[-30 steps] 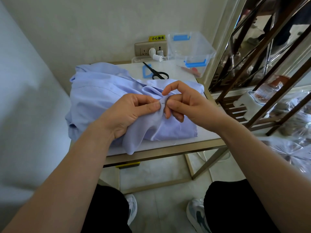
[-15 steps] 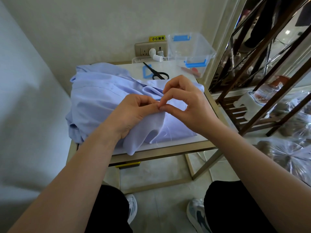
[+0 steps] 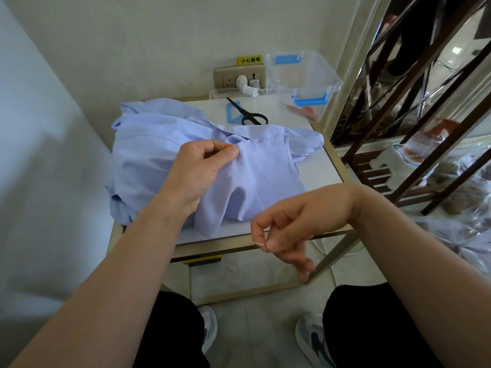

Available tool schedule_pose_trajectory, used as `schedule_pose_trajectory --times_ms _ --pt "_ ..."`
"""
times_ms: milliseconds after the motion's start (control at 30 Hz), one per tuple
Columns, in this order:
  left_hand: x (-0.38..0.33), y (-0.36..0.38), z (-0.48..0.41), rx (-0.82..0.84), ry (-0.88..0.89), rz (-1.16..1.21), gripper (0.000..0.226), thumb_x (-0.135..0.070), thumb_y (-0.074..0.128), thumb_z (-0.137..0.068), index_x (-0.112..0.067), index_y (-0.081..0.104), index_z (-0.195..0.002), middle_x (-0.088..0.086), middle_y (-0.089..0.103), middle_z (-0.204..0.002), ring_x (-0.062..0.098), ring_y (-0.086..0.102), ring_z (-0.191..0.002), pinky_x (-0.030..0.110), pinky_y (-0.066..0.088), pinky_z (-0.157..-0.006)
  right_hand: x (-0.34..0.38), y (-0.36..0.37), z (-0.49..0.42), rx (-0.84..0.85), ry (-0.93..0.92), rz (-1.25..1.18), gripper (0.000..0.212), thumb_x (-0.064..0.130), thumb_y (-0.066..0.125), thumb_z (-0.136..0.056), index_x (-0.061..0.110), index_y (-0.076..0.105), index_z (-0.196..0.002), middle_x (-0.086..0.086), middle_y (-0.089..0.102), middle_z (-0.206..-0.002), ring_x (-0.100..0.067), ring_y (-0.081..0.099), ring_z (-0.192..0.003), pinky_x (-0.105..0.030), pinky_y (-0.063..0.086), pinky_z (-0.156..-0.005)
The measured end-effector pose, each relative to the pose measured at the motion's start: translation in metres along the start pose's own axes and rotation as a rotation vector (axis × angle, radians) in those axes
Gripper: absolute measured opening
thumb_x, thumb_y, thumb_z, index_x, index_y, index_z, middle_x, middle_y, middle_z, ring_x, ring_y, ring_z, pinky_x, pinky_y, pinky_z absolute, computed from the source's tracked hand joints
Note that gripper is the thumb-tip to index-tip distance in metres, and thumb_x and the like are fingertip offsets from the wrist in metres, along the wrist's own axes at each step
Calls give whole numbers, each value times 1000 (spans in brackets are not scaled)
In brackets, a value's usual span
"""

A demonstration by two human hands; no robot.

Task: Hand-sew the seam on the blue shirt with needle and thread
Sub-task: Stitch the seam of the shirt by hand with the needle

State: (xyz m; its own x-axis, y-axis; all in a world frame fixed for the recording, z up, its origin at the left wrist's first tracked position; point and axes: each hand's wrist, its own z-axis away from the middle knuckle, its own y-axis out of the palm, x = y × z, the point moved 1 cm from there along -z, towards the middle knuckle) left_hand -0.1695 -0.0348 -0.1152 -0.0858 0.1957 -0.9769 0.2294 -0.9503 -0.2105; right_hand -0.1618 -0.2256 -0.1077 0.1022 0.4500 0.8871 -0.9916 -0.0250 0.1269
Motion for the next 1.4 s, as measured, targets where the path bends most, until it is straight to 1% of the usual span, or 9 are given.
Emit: schedule_pose_trajectory --times_ms 67,267,400,567,833,1033,1100,1267,1400 --pt "0 0 0 6 2 0 11 -21 69 -89 -21 72 -79 -4 67 -79 1 56 -73 11 44 -71 1 -2 1 -105 -21 27 7 10 44 -102 7 49 -97 1 40 -59 -11 42 -51 -31 57 -65" --pt "0 3 3 33 3 4 11 -22 69 -90 -22 73 -79 -5 70 -79 4 60 -77 23 47 -79 2 -19 -9 -1106 -249 83 17 23 68 -91 15 54 -87 4 30 -54 -9 26 -48 -17 27 -47" --pt "-1 5 4 65 4 15 13 -20 70 -89 -22 73 -76 -5 71 -75 7 61 -76 26 49 -78 3 -15 -18 -1324 -379 231 20 21 77 -84 14 59 -80 7 25 -52 -8 22 -47 -14 23 -49" --pt "-5 7 7 109 5 31 13 -19 70 -89 -21 75 -76 -2 71 -75 9 62 -76 27 48 -78 2 -18 -21 -1440 -389 358 16 19 76 -84 16 62 -77 11 27 -50 -9 27 -47 -14 25 -51" --pt "-4 6 6 78 -5 4 13 -22 70 -89 -21 74 -76 -2 69 -77 9 59 -76 27 46 -77 7 -15 -16 -1422 -335 366 17 10 70 -86 15 62 -71 12 25 -46 -8 26 -45 -11 25 -49" --pt "-4 3 5 41 -6 -14 10 -22 69 -88 -20 73 -79 -6 65 -75 3 54 -72 17 41 -69 10 -5 2 -628 10 532 6 14 75 -84 11 72 -81 10 29 -49 -8 26 -47 -14 23 -50" --pt "-3 4 5 48 -3 -22 11 -23 70 -88 -22 73 -78 -7 66 -73 4 55 -73 18 42 -71 8 -6 2 -714 30 548 6 16 75 -84 10 72 -83 10 30 -49 -8 26 -46 -15 23 -49" --pt "-5 7 8 64 -3 -13 12 -25 70 -89 -22 74 -78 -4 70 -76 8 60 -76 25 46 -74 9 -21 0 -1225 -174 296 19 27 74 -85 11 64 -79 9 28 -47 -10 23 -48 -18 22 -47" --pt "-8 8 11 111 -2 -19 14 -24 69 -89 -22 74 -77 -3 70 -74 9 61 -75 26 47 -75 8 -16 -12 -1339 -266 297 24 32 78 -81 14 63 -73 10 26 -47 -8 23 -45 -18 19 -47"
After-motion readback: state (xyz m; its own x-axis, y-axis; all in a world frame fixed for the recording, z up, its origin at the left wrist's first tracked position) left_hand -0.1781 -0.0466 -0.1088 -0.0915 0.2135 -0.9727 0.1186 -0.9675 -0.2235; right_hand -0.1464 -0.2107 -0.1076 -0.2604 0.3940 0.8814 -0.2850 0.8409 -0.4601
